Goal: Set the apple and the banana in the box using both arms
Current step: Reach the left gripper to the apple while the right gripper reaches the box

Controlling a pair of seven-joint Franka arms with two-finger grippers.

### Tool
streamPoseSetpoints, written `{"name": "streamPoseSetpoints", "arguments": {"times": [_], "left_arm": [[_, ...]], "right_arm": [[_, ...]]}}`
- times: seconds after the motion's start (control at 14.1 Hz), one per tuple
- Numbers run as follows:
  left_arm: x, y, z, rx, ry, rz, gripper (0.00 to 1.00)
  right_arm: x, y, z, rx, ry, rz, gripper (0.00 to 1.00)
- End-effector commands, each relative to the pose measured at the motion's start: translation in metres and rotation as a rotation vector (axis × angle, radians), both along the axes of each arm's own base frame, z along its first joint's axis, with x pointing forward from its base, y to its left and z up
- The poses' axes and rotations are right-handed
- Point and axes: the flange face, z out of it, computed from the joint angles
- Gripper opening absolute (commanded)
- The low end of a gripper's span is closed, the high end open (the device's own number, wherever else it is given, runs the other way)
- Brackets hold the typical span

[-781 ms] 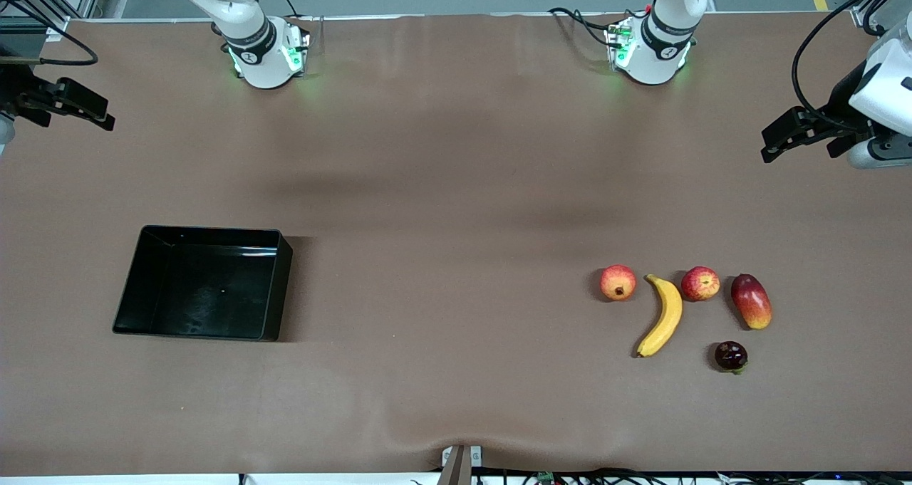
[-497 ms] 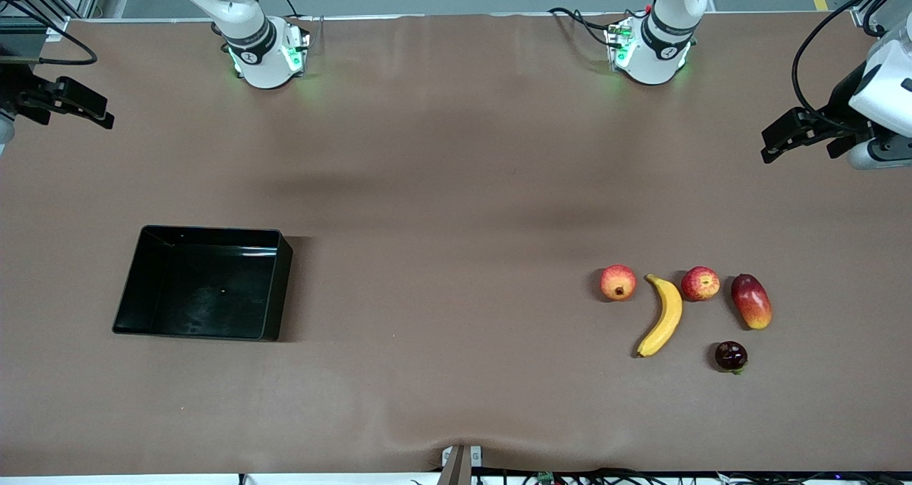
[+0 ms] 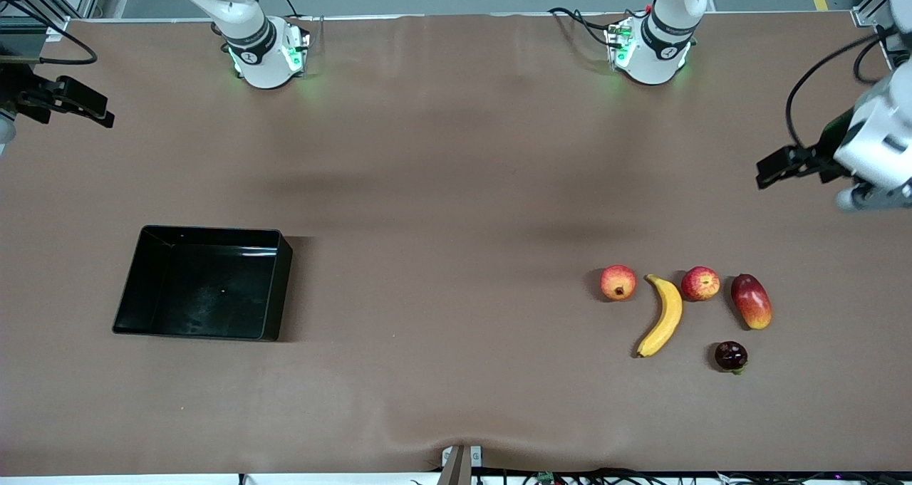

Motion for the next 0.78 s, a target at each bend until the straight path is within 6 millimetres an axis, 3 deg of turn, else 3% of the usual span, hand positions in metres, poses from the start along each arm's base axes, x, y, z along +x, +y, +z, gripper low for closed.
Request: {"name": "streamPoseSetpoints", "arguments": {"times": [0.0,0.21,0.36,0.57,0.71], "left_arm": [[0.026,0.005,-0.038,0.038,0.006,-0.003,1.0],[0.036,0.013,-0.089,0.039,-0.032,0.023,1.0],[0.042,0.029,-0.124,0.03,-0.062,0.043,1.0],[0.047,0.04,-0.174,0.02,-0.087,0.115,1.0],[0.046,0.039,-0.203,0.013,-0.104,0.181,1.0]], "right_arm": [[0.002,-0.006,-0.001,-0.019,-0.007,0.002,1.0],[0.012,-0.011,-0.006,-0.021,-0.037,-0.005,1.0],[0.024,-0.018,-0.023,-0.017,-0.027,-0.016,1.0],[0.049,-0.032,-0.061,-0.014,-0.011,-0.029,1.0],[0.067,-0.049,-0.097,-0.006,-0.016,0.008,1.0]]}}
